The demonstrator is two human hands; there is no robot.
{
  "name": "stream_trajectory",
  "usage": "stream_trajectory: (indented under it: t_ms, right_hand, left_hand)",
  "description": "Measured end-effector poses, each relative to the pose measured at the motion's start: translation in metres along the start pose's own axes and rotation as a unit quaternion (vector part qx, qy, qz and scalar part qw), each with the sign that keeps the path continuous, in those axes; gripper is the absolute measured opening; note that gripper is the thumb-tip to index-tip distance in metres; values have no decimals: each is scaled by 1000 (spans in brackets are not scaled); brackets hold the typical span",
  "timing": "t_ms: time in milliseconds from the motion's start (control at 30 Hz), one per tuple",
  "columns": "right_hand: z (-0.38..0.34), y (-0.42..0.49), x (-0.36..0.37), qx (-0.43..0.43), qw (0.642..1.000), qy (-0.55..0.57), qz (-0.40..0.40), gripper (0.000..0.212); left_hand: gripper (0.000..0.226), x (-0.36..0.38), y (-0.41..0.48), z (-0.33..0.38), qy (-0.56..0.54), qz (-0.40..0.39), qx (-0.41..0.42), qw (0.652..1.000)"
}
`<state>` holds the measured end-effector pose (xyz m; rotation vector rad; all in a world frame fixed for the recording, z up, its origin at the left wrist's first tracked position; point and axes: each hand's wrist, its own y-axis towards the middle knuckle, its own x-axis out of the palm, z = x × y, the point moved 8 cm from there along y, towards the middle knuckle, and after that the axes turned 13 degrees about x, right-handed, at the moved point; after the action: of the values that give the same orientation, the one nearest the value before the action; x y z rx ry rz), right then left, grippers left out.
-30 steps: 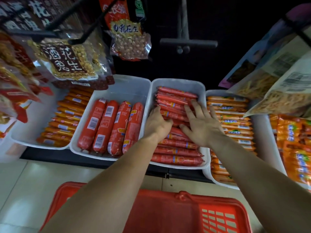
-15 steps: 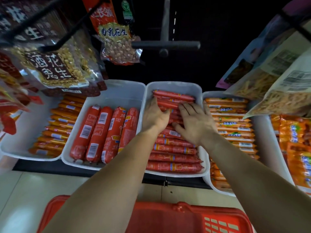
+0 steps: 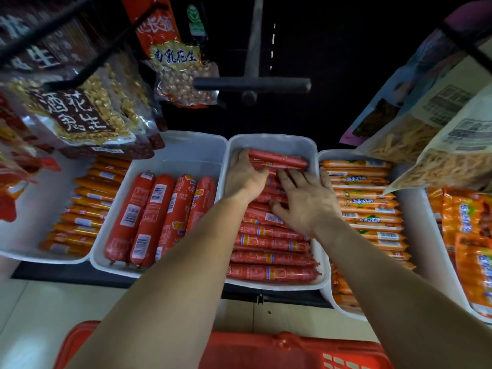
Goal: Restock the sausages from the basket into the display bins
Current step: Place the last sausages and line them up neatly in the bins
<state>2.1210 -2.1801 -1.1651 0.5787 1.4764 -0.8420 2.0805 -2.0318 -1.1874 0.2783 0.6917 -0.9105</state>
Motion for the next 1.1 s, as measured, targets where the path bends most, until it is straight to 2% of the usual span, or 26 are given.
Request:
stream_trajectory:
  t_ms: [200,300,433,567,633,733,800,933,1100]
  right_hand:
    - [0,0,1,11,1000,-4,-1,84]
    - [0,0,1,11,1000,6,2,83]
    - [0,-3,-4,10,1000,5,7,79]
    - [4,-15,-22,2,997,46,53,63]
    - [4,-24,-32,-2,995,72,65,58]
    - [-22,-39,-36,-65,992,104,6,58]
    - [-52,-48,-33,-125,987,92,-41,57]
    - [-102,-49,-22,-195,978,33,-68,63]
    - [-104,-39,1,-216,972,-61,-73,67]
  left_hand:
    - [70,-1,-4,3,-22,8,-6,1000]
    - [59,0,-8,2,-38,-3,-15,999]
    - [67,-20,-21,20,-2,20,24,1000]
    - [49,-51,-57,37,-10,12,84,996]
    - [44,-72,-84,35,49,-4,124,991]
    - [44,-101,-123,10,180,-8,157,971]
    - [52,-110,-141,-18,226,-8,140,964]
    - [70,-106,-160,-48,147,-32,122,981]
    - [73,-103,-160,-56,103,-38,113,987]
